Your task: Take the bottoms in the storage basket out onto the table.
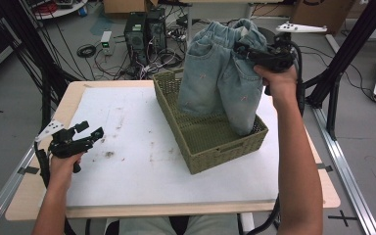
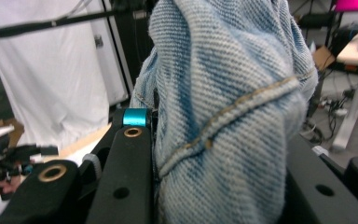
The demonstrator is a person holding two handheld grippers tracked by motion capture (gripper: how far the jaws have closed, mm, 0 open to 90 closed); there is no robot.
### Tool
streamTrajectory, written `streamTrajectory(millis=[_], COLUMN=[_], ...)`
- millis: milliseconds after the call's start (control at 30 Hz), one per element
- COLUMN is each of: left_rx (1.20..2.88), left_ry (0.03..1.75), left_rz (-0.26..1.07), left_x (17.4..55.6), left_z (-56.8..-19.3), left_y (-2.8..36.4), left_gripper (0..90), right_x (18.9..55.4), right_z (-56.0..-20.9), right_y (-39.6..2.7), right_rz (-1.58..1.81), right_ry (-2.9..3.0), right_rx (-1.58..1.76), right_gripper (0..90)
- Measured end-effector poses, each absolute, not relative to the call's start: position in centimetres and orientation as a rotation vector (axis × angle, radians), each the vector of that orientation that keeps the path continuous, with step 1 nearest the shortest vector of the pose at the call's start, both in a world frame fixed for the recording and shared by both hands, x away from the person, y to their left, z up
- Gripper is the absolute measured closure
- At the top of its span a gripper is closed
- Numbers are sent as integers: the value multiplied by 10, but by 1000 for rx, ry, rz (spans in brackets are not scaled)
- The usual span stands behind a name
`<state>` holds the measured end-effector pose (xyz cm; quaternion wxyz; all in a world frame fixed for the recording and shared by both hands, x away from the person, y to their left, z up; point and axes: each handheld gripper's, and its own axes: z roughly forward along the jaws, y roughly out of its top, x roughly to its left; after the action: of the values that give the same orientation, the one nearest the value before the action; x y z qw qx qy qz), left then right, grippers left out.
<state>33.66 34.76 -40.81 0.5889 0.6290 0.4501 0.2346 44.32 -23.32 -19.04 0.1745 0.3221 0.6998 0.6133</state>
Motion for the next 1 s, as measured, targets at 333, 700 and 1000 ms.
streamTrajectory(millis=[333, 700, 1000], left_rx=[1466, 1475, 1488], left_ry=[1048, 1054, 1052], left_rz=[547, 544, 537], left_x=[336, 337, 340], left_z=[-408, -410, -412], left_y=[347, 347, 344], left_gripper=[199, 199, 199], right_x=[422, 434, 451], right_z=[-183, -282, -317], right_y=[-277, -310, -298], right_rz=[1526, 1094, 1151], right_ry=[1827, 1975, 2016], right_rx=[979, 1264, 1496], right_gripper=[692, 680, 329])
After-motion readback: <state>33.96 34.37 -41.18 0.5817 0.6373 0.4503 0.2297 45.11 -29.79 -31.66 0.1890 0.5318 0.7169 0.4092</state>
